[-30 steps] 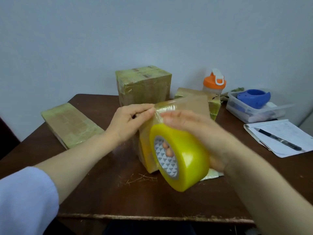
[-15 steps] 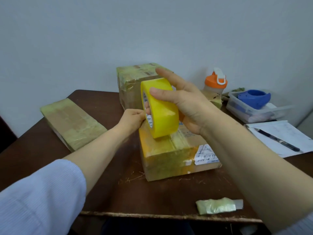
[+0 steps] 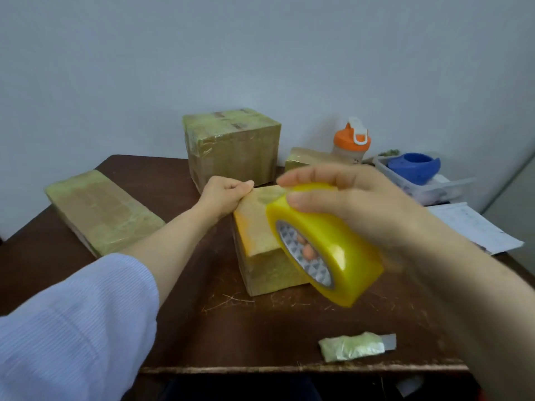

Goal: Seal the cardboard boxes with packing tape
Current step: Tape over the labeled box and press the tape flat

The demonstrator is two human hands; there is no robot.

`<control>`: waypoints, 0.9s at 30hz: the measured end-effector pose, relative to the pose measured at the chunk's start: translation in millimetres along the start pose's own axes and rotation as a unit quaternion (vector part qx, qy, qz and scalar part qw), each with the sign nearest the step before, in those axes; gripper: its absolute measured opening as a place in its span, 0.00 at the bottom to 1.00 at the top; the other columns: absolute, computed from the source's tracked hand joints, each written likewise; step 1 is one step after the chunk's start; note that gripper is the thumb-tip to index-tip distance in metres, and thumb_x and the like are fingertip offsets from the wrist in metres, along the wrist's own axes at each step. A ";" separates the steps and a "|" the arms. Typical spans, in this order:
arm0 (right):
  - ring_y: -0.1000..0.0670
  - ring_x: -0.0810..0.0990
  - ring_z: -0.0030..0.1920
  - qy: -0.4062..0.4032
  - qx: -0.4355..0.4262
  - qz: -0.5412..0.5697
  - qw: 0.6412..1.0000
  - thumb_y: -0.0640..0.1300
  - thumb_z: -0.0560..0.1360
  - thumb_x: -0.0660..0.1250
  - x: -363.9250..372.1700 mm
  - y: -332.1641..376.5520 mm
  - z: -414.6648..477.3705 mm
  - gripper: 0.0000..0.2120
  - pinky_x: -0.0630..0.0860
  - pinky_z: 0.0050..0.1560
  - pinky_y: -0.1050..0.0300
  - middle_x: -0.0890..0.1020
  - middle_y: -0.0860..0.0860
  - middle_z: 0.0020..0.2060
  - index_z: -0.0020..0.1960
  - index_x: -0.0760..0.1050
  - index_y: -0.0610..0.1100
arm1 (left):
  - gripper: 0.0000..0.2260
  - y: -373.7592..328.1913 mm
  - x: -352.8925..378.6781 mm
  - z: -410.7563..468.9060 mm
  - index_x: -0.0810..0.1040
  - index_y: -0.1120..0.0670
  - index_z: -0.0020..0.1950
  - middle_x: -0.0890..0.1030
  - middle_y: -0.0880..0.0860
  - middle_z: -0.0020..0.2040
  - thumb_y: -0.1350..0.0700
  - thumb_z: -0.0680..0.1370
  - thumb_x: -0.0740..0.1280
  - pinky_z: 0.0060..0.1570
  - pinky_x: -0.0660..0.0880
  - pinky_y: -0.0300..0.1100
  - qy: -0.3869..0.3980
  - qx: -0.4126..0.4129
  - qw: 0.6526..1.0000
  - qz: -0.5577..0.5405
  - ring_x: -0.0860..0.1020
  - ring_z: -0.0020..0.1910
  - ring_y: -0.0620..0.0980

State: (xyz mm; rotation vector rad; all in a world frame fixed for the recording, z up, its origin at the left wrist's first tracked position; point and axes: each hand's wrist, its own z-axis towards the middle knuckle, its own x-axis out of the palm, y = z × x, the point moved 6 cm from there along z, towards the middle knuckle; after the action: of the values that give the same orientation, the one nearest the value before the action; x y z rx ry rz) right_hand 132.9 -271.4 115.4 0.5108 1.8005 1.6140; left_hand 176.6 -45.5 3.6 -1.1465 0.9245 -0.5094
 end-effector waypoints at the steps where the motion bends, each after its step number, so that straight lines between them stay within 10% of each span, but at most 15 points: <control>1: 0.44 0.80 0.27 -0.002 0.009 -0.012 1.000 0.39 0.71 0.71 -1.2 -8.1 -6.8 0.07 0.79 0.25 0.54 0.82 0.38 0.41 0.48 0.82 0.47 | 0.18 0.2 -0.6 -0.4 0.79 0.64 0.32 0.72 0.50 0.29 0.52 0.77 0.68 0.34 0.68 0.35 -0.001 0.001 1.000 0.003 0.70 0.29 0.42; 11: 0.39 0.79 0.28 -0.019 0.135 0.032 0.990 0.38 0.70 0.72 -18.6 -99.7 -24.1 0.06 0.79 0.29 0.49 0.83 0.38 0.36 0.44 0.83 0.47 | 0.22 -5.9 -0.6 0.3 0.78 0.69 0.42 0.76 0.56 0.38 0.48 0.78 0.65 0.43 0.70 0.42 0.014 0.018 0.996 0.085 0.73 0.38 0.51; 15: 0.41 0.79 0.26 0.010 0.173 0.046 0.984 0.38 0.71 0.71 -25.4 -104.3 -3.0 0.06 0.79 0.27 0.53 0.83 0.40 0.36 0.48 0.82 0.44 | 0.15 -49.8 -0.1 -14.4 0.82 0.56 0.54 0.82 0.54 0.54 0.50 0.81 0.59 0.53 0.74 0.50 -0.051 0.129 0.928 0.345 0.78 0.54 0.56; 21: 0.42 0.79 0.25 0.055 0.179 0.050 0.981 0.37 0.72 0.71 -16.0 -106.6 23.7 0.09 0.80 0.28 0.52 0.82 0.35 0.39 0.53 0.80 0.42 | 0.37 -32.8 63.6 -29.9 0.46 0.57 0.78 0.46 0.56 0.78 0.34 0.77 0.37 0.73 0.42 0.49 0.135 0.071 0.877 0.455 0.46 0.77 0.52; 27: 0.43 0.78 0.24 0.039 0.173 0.087 0.980 0.37 0.75 0.68 11.3 -99.6 68.8 0.09 0.80 0.30 0.51 0.79 0.37 0.36 0.55 0.76 0.40 | 0.35 -35.0 37.5 22.8 0.46 0.56 0.78 0.46 0.54 0.78 0.35 0.79 0.43 0.73 0.41 0.52 0.160 0.019 0.838 0.522 0.45 0.77 0.51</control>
State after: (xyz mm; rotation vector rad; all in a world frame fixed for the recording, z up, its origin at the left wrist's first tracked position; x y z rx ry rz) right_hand 186.3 -230.5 14.1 0.7899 2.1621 1.4532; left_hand 219.7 -74.2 25.3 -0.3742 1.6494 0.1996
